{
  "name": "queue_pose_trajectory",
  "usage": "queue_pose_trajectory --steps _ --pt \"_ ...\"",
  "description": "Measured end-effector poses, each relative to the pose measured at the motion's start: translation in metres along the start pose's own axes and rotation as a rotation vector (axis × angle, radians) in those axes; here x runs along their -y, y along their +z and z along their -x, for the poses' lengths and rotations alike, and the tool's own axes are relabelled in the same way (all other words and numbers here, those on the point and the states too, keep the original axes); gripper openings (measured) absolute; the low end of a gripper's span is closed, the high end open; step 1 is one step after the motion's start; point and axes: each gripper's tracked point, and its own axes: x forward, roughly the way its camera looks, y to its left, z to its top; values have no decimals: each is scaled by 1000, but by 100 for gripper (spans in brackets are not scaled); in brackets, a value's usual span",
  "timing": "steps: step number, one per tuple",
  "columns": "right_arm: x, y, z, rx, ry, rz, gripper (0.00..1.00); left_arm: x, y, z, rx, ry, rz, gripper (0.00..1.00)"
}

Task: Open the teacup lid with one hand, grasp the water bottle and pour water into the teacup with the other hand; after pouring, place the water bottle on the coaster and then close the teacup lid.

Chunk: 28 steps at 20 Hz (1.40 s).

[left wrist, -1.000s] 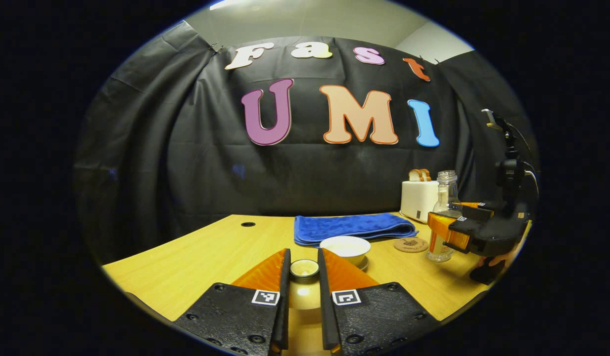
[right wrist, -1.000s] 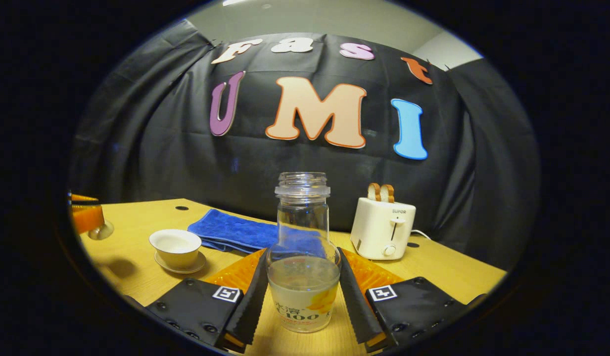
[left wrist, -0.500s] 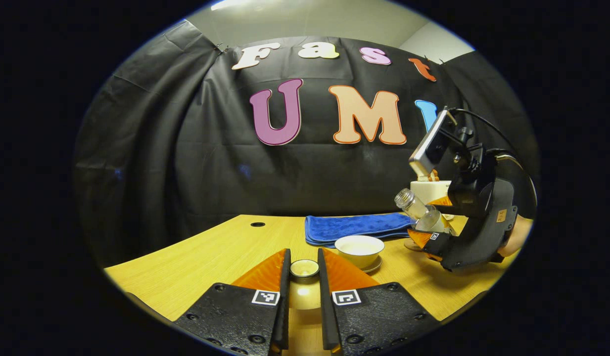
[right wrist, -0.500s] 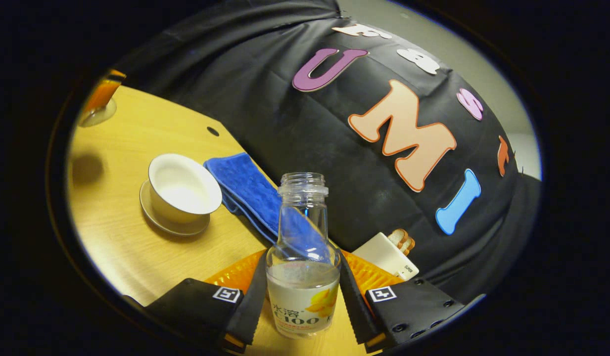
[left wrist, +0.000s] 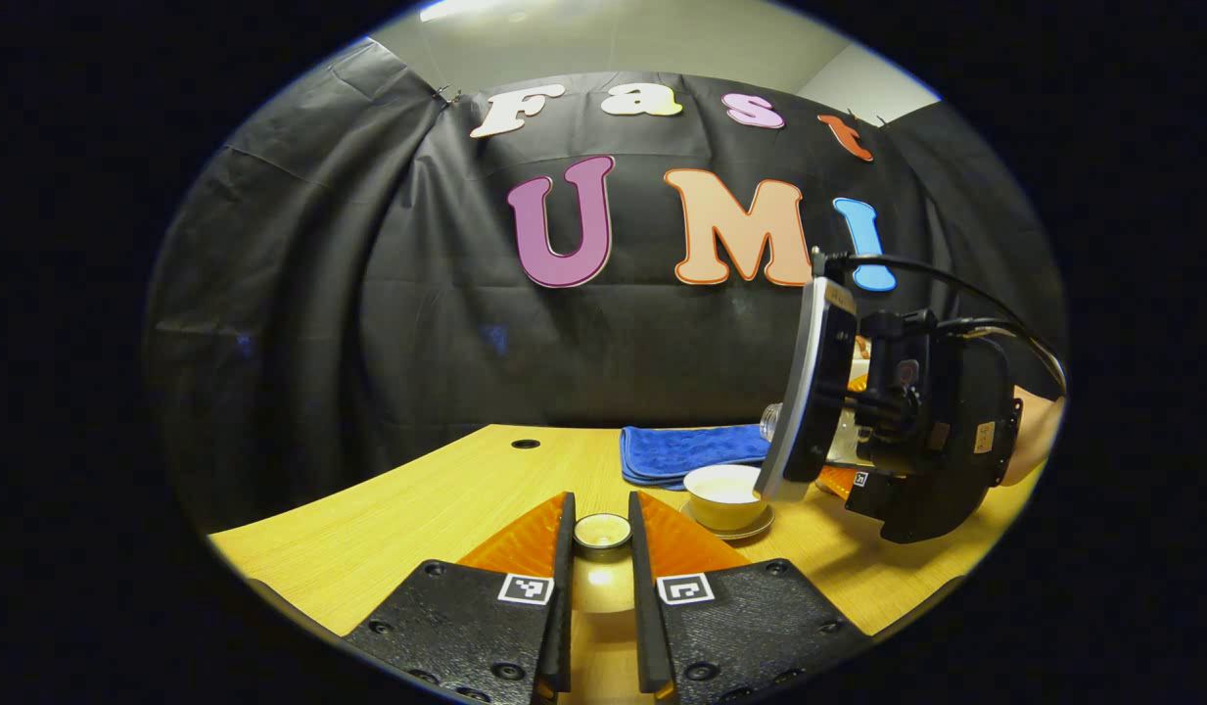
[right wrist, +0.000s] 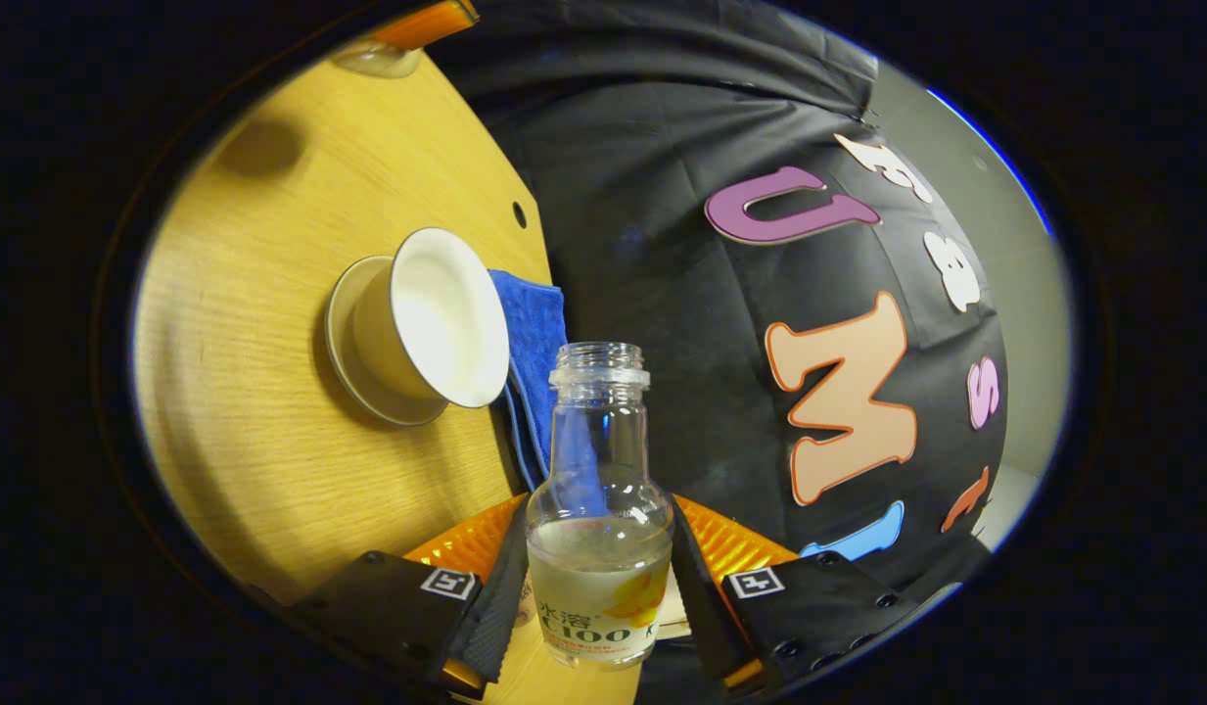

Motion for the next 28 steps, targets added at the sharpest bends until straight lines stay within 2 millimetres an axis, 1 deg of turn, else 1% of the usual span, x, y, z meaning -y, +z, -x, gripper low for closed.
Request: queue_pose_trajectory --steps 4,5,6,9,10,12,16,17,21,28 --pt "-3 3 1 22 17 108 78 -9 0 1 -1 16 1 24" --pt "-3 5 1 30 14 139 78 -9 0 1 -2 17 1 22" --pt "-2 7 1 37 12 171 78 -10 -1 1 -2 16 1 24" --pt "2 10 -1 54 -1 257 77 -10 0 1 -2 16 2 24" --pt "2 9 0 58 -2 285 77 -9 -1 1 -2 16 1 22" --pt "0 11 0 66 0 349 77 -11 0 1 -2 16 1 24" --pt "0 14 3 83 -3 444 77 -10 -1 1 -2 15 2 24" --pt "2 13 1 85 -2 460 77 -10 0 1 -2 14 1 24" --pt "4 20 2 99 -11 521 77 -11 -1 1 -1 15 1 24" --pt "3 28 3 129 -15 619 77 -11 -1 1 -3 16 2 24"
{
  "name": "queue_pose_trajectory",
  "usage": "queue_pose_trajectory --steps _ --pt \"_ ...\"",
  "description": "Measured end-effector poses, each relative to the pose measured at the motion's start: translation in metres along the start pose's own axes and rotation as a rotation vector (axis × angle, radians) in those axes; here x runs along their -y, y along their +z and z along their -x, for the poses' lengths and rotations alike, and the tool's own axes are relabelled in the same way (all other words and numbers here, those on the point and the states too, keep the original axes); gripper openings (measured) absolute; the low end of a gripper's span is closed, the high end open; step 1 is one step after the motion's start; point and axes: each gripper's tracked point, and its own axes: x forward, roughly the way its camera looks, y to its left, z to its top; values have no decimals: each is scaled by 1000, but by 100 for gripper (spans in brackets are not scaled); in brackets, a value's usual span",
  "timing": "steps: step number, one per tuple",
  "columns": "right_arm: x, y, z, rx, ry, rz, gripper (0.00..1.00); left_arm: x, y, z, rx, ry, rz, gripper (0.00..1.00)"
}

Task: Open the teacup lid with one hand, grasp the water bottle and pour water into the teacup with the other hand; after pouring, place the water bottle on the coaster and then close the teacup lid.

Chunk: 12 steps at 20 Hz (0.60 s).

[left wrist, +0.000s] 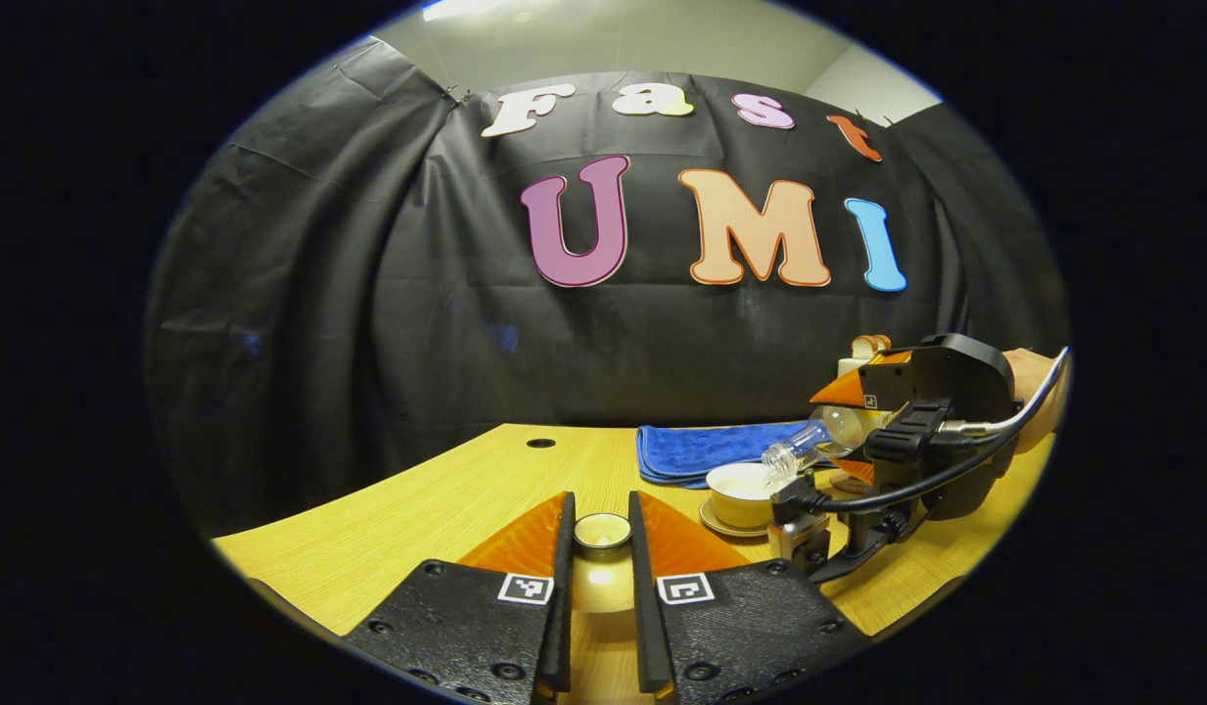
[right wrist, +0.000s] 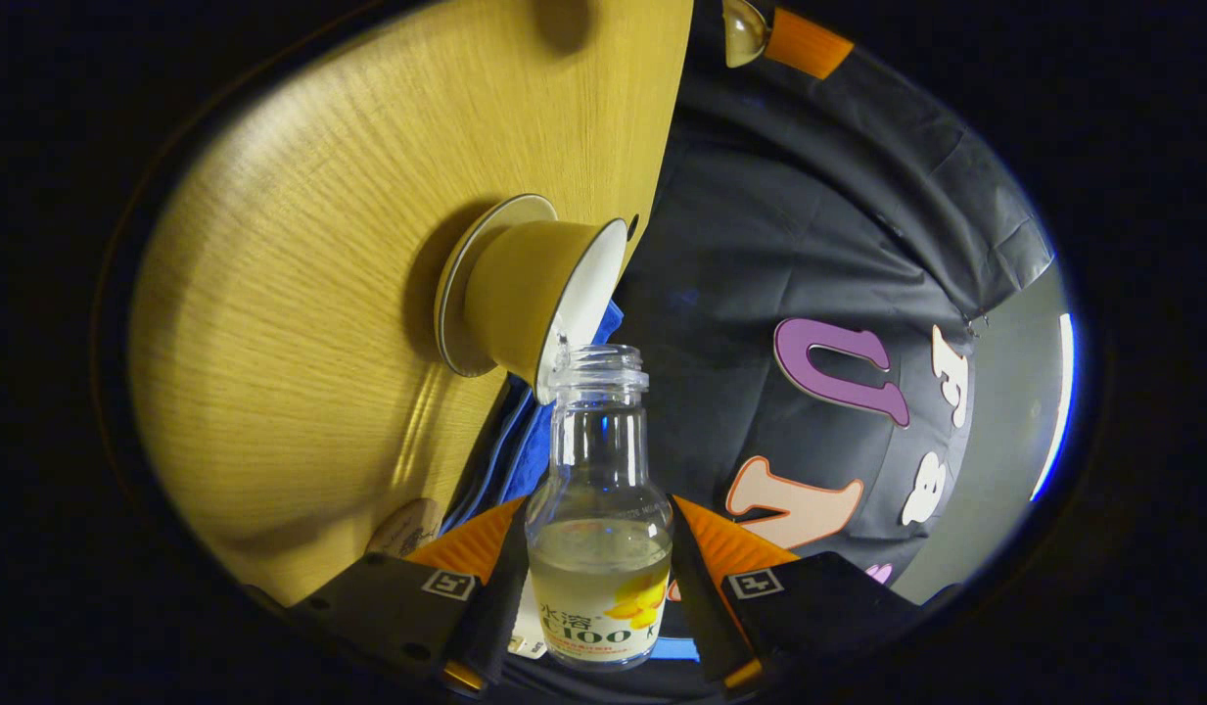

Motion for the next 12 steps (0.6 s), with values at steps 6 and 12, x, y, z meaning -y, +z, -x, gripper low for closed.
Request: queue_pose_trajectory --steps 6,12 --pt "10 7 -5 23 -15 102 77 -2 0 0 -2 5 1 22" --pt "21 8 -9 46 -26 206 77 -2 0 1 -2 7 1 22"
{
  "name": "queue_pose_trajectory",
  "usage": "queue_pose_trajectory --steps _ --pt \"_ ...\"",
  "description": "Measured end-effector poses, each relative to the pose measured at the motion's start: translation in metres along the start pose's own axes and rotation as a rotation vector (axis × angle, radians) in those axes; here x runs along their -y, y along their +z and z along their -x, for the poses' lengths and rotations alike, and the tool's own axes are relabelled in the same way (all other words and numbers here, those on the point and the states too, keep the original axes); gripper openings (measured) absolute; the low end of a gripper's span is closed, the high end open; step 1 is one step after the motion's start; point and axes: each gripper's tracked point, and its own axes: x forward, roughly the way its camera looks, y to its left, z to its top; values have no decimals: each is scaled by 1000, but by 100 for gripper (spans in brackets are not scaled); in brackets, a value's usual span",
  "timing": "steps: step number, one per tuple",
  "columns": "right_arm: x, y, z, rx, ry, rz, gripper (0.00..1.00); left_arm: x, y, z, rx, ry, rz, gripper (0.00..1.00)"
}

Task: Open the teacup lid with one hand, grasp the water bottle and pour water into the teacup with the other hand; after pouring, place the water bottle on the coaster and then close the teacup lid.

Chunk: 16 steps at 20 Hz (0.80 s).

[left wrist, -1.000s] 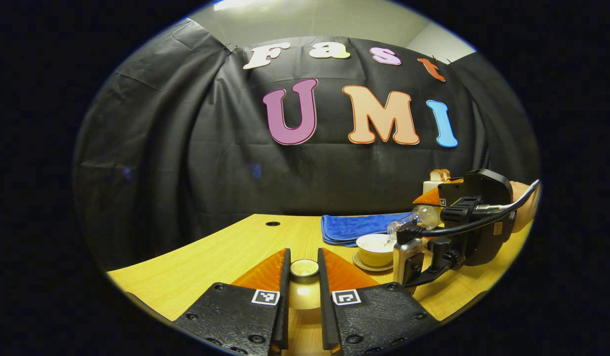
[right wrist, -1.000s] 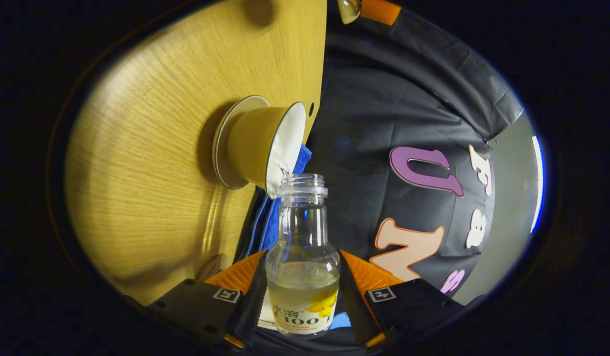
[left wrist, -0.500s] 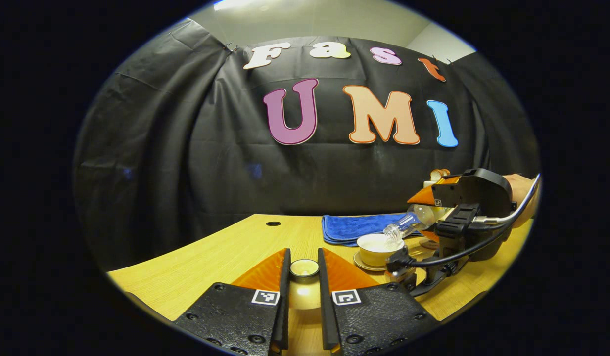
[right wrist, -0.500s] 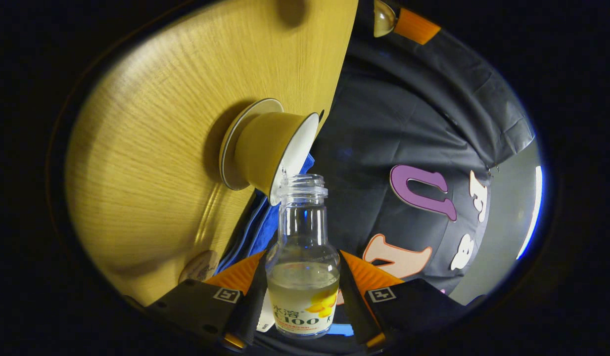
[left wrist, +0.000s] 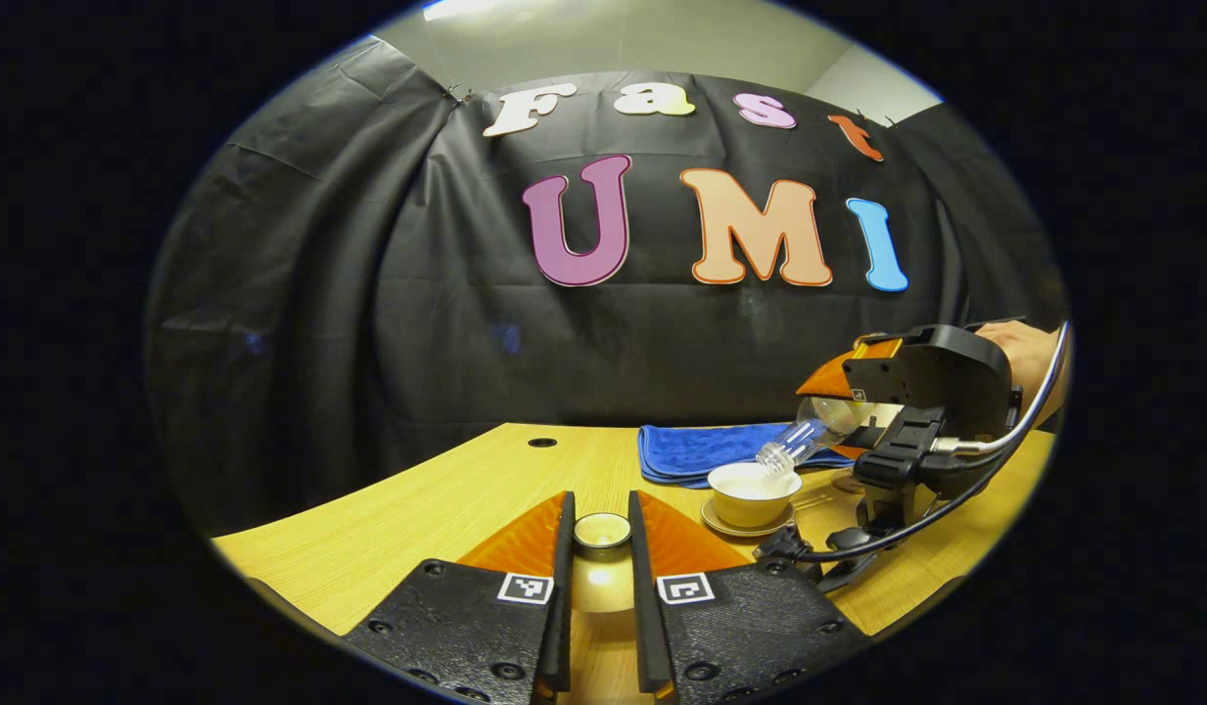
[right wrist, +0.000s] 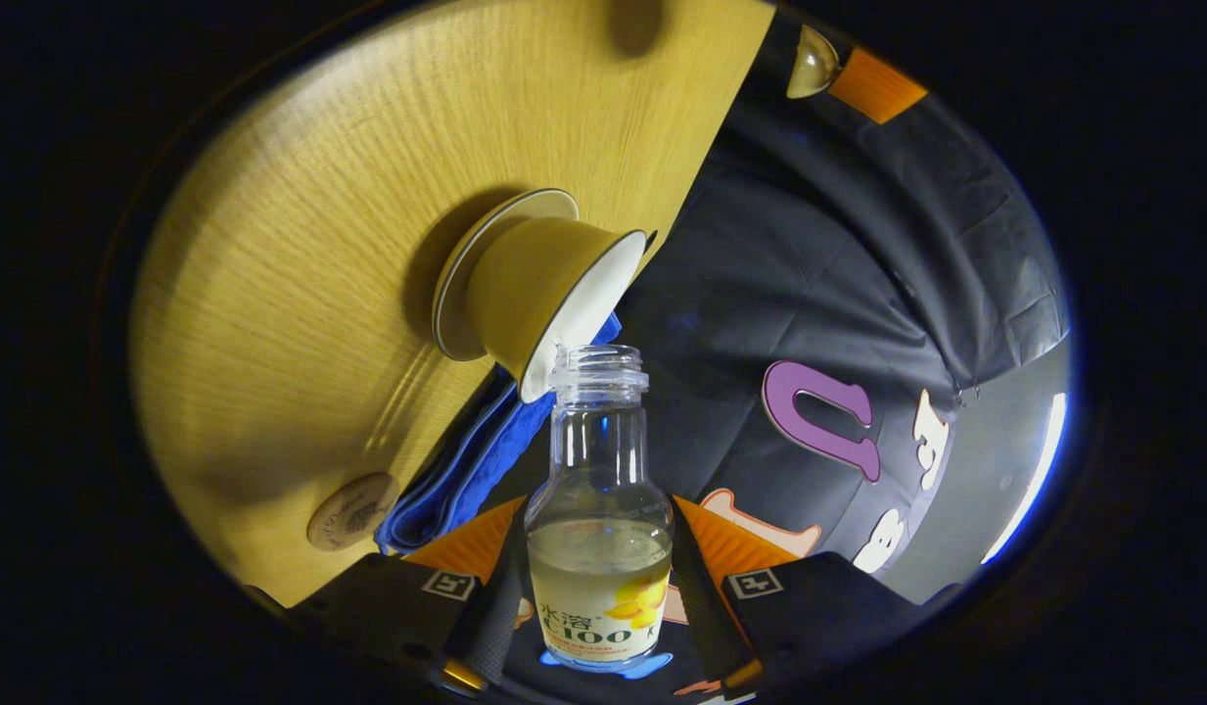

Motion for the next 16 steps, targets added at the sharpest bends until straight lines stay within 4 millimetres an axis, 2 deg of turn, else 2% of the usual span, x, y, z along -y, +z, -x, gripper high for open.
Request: queue_pose_trajectory --steps 7,11,16 --pt "-4 3 2 8 25 -35 78 -1 -1 0 -1 3 0 24" --pt "-15 5 2 5 74 -121 77 -2 0 0 0 8 0 24" --pt "-19 6 2 4 99 -261 78 -3 0 0 1 12 -1 26"
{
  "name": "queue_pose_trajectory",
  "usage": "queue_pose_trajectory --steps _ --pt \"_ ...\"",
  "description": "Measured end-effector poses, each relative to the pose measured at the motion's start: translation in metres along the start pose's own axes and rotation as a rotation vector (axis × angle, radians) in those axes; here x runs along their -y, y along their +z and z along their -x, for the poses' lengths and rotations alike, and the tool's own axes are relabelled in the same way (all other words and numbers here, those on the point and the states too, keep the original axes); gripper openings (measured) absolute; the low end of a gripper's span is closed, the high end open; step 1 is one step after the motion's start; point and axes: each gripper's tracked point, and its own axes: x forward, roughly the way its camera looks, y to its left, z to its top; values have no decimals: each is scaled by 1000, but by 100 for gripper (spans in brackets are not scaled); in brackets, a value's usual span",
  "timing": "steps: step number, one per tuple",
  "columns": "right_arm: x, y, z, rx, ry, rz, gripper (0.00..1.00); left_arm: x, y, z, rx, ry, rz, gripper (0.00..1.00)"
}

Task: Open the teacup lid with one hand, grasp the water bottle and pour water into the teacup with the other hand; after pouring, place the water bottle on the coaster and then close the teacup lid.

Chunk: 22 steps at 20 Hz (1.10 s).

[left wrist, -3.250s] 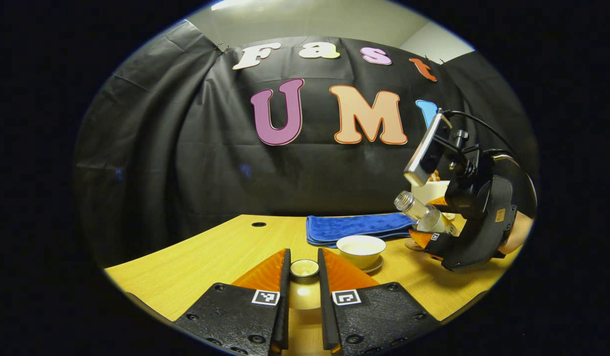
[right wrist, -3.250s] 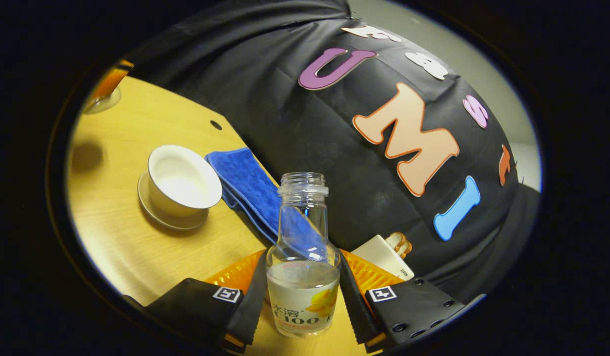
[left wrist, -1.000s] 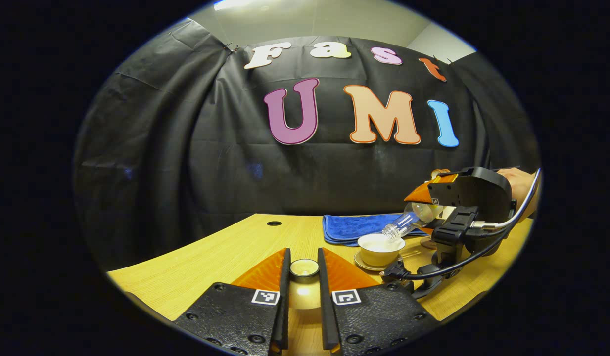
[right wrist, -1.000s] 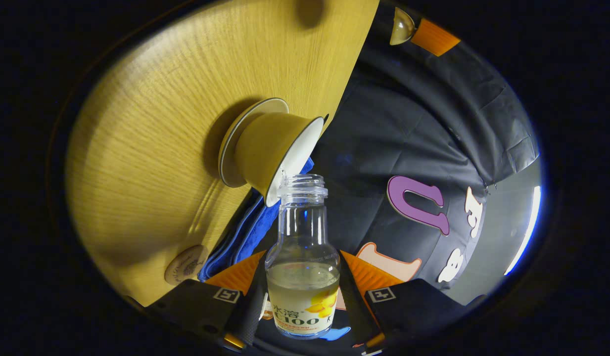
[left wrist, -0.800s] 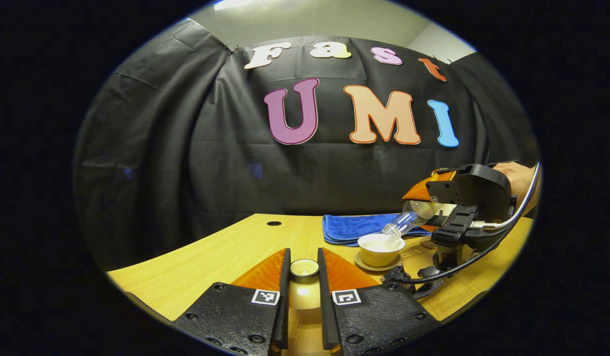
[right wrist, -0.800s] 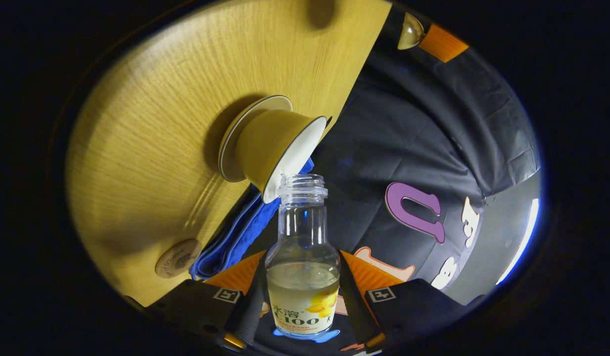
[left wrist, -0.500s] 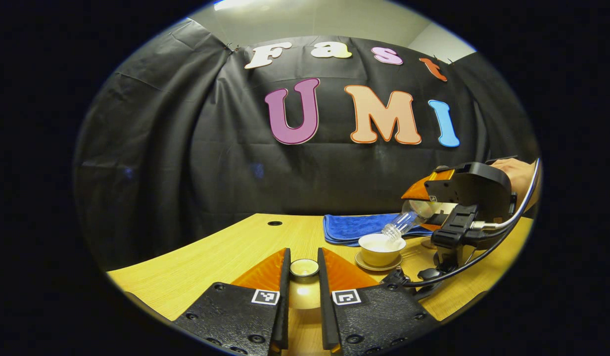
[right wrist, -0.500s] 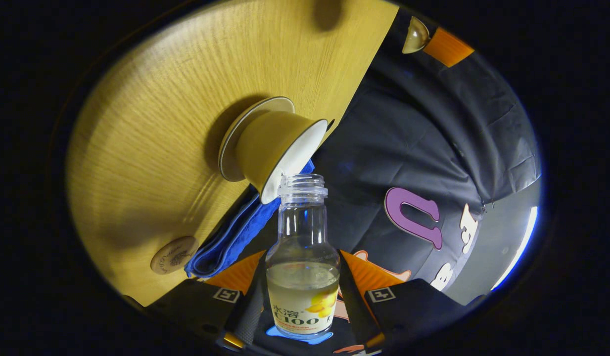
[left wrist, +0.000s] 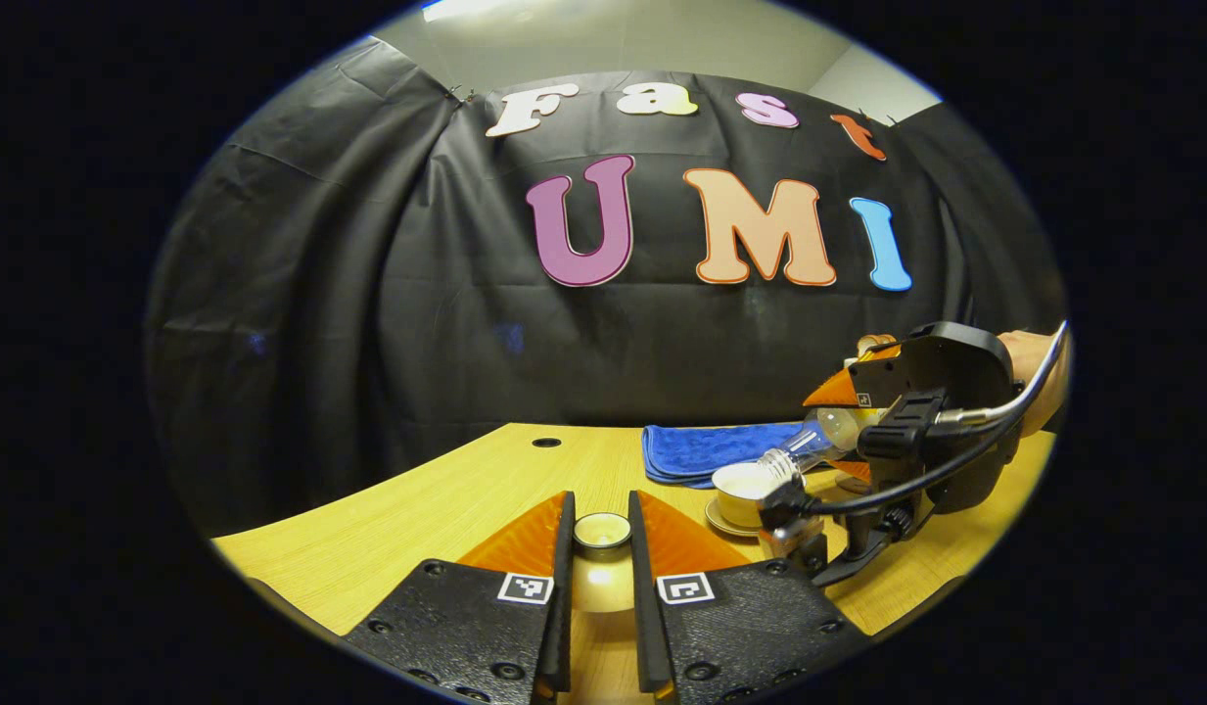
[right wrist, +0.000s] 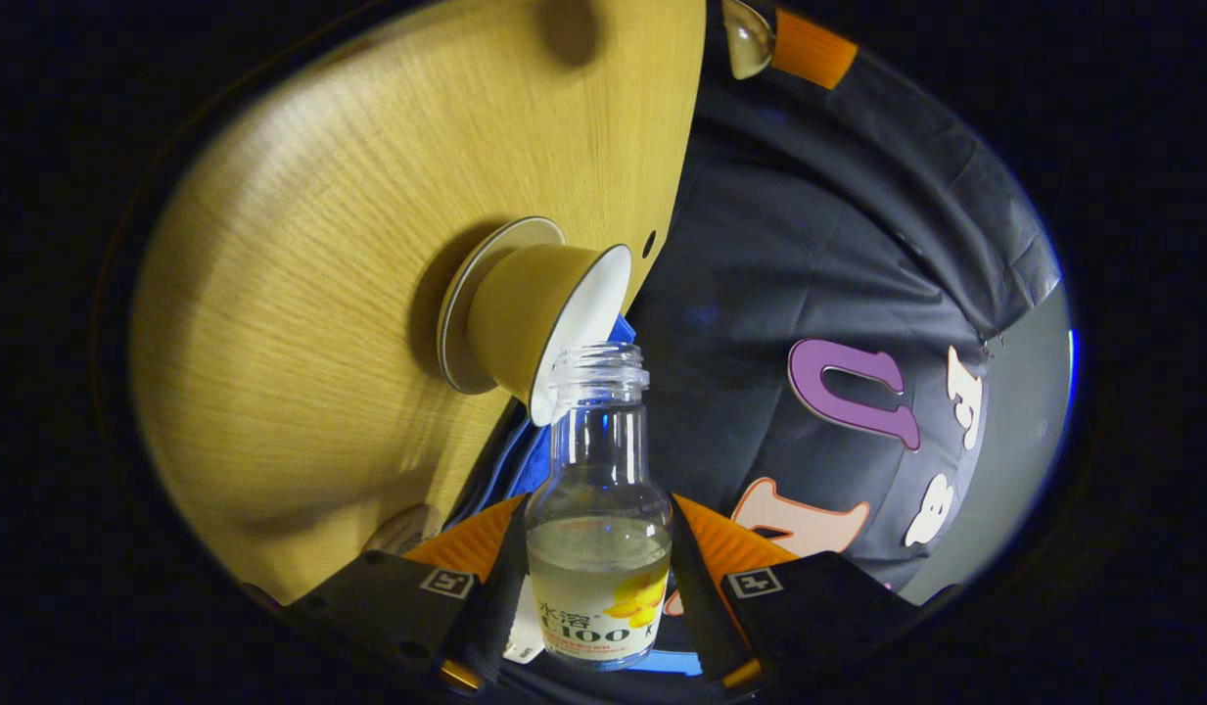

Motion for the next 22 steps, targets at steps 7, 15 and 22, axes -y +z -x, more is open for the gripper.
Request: queue_pose_trajectory --steps 7,15,22 --pt "-9 -7 1 -10 38 -275 79 0 0 0 0 2 1 24" --pt "9 -27 3 10 -25 -709 79 -1 0 -1 -2 3 0 26" --pt "24 -81 6 30 -109 -1355 75 -1 -1 -1 -2 5 0 24"
